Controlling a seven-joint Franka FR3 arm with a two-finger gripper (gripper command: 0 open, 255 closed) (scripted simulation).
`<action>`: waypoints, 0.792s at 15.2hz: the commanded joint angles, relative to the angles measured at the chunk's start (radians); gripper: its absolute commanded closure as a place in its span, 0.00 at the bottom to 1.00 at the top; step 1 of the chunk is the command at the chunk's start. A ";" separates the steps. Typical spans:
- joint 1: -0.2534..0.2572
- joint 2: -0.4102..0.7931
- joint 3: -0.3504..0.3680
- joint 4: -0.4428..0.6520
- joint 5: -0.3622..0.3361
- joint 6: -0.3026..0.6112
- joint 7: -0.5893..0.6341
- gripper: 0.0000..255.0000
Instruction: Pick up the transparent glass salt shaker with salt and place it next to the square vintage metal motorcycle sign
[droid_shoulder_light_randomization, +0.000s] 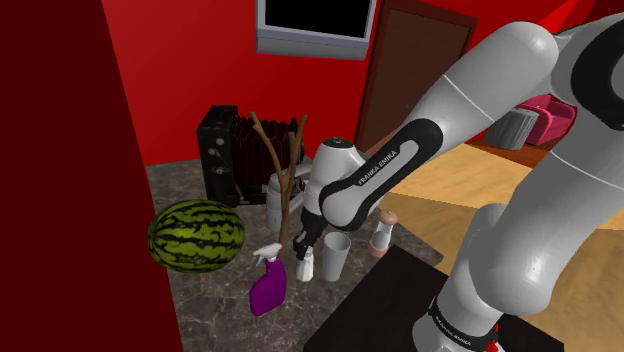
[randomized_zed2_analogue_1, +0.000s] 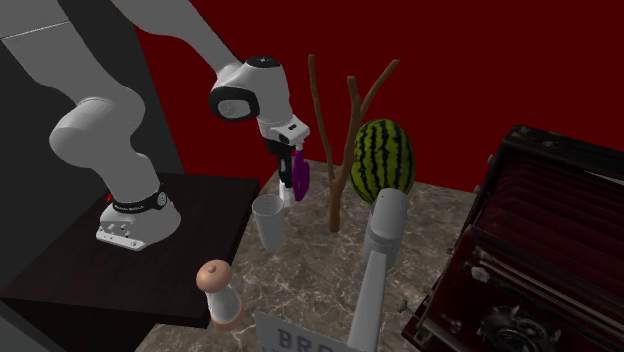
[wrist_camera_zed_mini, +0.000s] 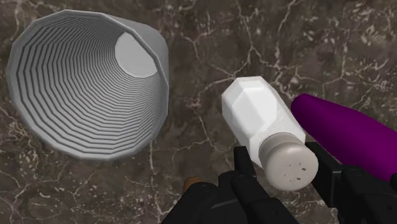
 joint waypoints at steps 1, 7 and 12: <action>-0.002 -0.037 0.001 0.002 -0.006 -0.039 0.007 1.00; -0.008 -0.127 0.001 0.023 -0.019 -0.150 0.020 1.00; -0.012 -0.192 0.000 0.048 -0.028 -0.240 0.028 1.00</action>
